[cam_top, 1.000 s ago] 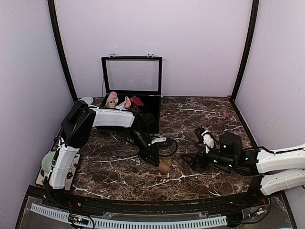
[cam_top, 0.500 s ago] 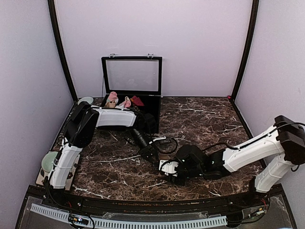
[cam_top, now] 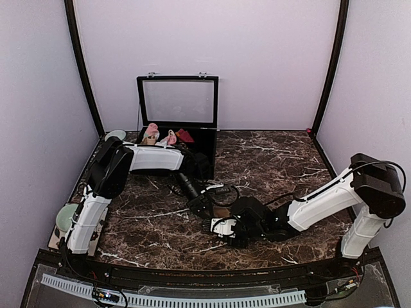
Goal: Roll the socks
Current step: Roll the sock at the center of the board.
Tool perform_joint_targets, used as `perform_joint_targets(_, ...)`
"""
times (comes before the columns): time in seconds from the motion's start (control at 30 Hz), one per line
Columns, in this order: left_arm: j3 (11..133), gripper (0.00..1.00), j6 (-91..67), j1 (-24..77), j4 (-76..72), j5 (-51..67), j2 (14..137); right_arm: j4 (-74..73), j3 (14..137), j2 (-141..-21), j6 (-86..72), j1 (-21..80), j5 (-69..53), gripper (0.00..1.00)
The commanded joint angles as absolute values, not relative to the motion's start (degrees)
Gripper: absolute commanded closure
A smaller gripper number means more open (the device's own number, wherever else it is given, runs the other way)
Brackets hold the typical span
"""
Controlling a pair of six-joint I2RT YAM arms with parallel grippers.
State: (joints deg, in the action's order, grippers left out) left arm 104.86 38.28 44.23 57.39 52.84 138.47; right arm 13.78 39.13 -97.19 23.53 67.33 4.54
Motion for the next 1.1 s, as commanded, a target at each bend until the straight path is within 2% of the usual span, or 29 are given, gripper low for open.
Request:
perform_joint_targets(0.0, 99.36, 0.72, 37.26, 44.76, 62.46, 33.16, 146.69, 16.71, 38.12, -93.57, 22.43, 67.28, 4.05, 0.7)
perform_joint_targets(0.27, 99.52, 0.72, 36.69, 44.74, 62.05, 32.18, 146.87, 11.29, 41.1, -89.28, 23.73, 66.82, 0.3, 0.64)
perform_joint_targets(0.63, 99.51, 0.73, 36.69, 44.74, 61.62, 32.24, 146.69, 13.81, 40.35, -96.8, 24.24, 62.16, -1.33, 0.67)
perform_joint_targets(0.83, 99.56, 0.73, 36.69, 44.63, 61.28, 32.62, 146.26, 16.73, 37.86, -99.69, 21.23, 61.15, -1.74, 0.76)
perform_joint_targets(0.9, 99.16, 0.72, 36.61, 44.57, 60.74, 33.0, 145.82, 17.35, 37.0, -100.13, 20.44, 60.84, -1.45, 0.82)
perform_joint_targets(1.0, 98.48, 0.7, 36.46, 44.49, 59.68, 33.77, 144.4, 17.91, 35.98, -100.32, 19.49, 60.37, -2.62, 1.0)
perform_joint_targets(1.07, 97.76, 0.68, 36.45, 44.33, 58.73, 33.83, 142.49, 17.53, 35.85, -100.94, 18.01, 60.02, -3.6, 1.0)
